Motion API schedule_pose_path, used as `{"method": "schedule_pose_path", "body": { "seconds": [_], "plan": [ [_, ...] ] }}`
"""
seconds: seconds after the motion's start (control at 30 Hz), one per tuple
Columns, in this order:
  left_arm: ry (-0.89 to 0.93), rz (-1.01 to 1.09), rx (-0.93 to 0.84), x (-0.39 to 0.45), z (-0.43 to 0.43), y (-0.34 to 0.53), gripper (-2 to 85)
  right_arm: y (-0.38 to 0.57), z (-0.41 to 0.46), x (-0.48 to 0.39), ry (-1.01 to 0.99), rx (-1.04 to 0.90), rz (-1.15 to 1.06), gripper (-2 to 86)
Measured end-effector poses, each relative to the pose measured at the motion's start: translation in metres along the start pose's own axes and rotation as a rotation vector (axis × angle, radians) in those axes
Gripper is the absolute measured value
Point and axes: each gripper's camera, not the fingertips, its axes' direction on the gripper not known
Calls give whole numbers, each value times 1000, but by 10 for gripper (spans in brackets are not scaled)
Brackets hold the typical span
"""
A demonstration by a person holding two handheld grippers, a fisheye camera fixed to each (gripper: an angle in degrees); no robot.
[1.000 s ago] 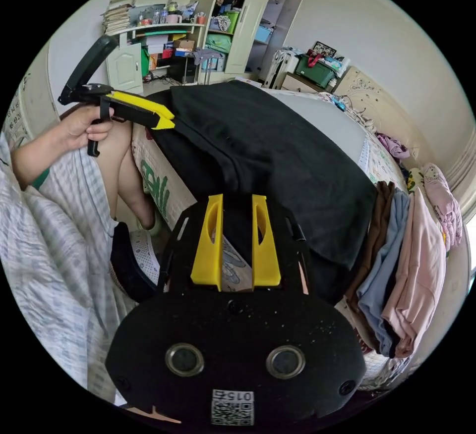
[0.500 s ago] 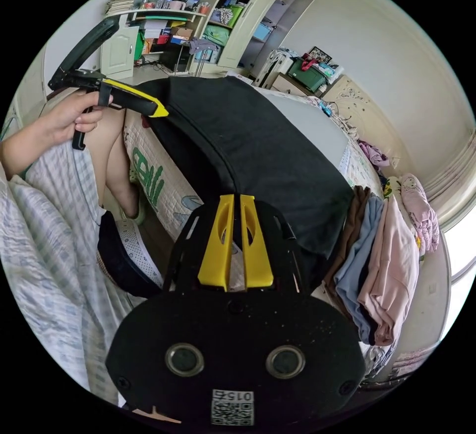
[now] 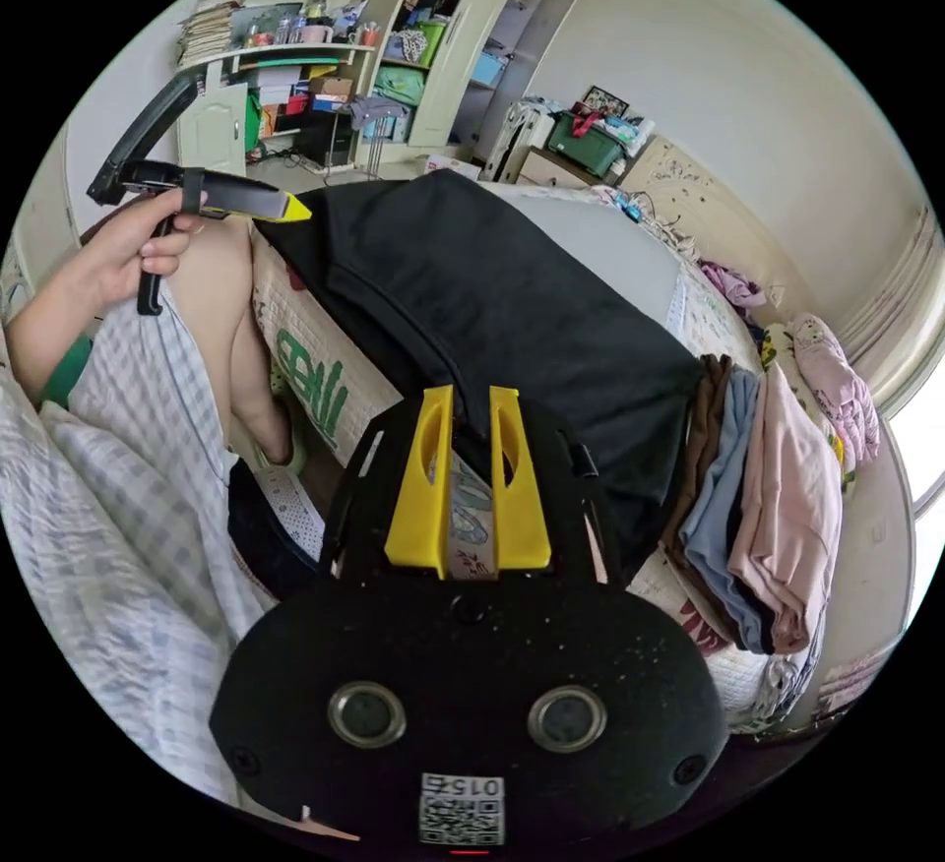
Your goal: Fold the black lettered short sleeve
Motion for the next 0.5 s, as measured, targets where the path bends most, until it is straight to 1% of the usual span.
{"method": "schedule_pose_path", "body": {
  "seconds": [0.07, 0.13, 0.2, 0.23, 0.3, 0.37, 0.5],
  "plan": [
    [-48, -43, 62, -36, -10, -37, 55, -23, -6, -16, -81, 79, -43, 66],
    [-47, -72, 57, -66, -5, -74, 56, -52, -4, -36, -159, 132, -102, 68],
    [-12, -106, 33, -93, 9, -115, 61, -92, 6, -64, -245, 194, -153, 72],
    [33, -118, 31, -110, 21, -141, 66, -112, 14, -77, -283, 205, -173, 75],
    [57, -151, 28, -132, 43, -176, 71, -141, 30, -95, -310, 188, -195, 80],
    [68, -200, -2, -156, 80, -218, 73, -164, 48, -109, -290, 169, -201, 84],
    [73, -172, -72, -168, 133, -266, 83, -197, 93, -134, -145, 80, -215, 86]
  ]
}}
